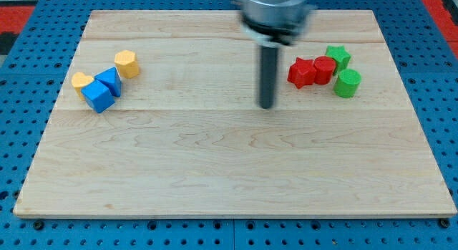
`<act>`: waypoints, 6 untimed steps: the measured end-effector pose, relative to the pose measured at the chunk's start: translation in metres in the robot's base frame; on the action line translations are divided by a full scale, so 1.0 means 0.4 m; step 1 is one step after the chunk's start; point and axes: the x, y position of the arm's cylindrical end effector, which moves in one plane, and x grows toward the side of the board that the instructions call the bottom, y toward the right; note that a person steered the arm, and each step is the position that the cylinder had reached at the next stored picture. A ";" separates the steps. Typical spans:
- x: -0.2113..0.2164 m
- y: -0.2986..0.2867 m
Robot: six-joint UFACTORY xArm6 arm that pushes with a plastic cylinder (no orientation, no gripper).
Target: Separate the red star from the red circle
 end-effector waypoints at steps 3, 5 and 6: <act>-0.159 0.410; -0.175 0.119; -0.176 0.032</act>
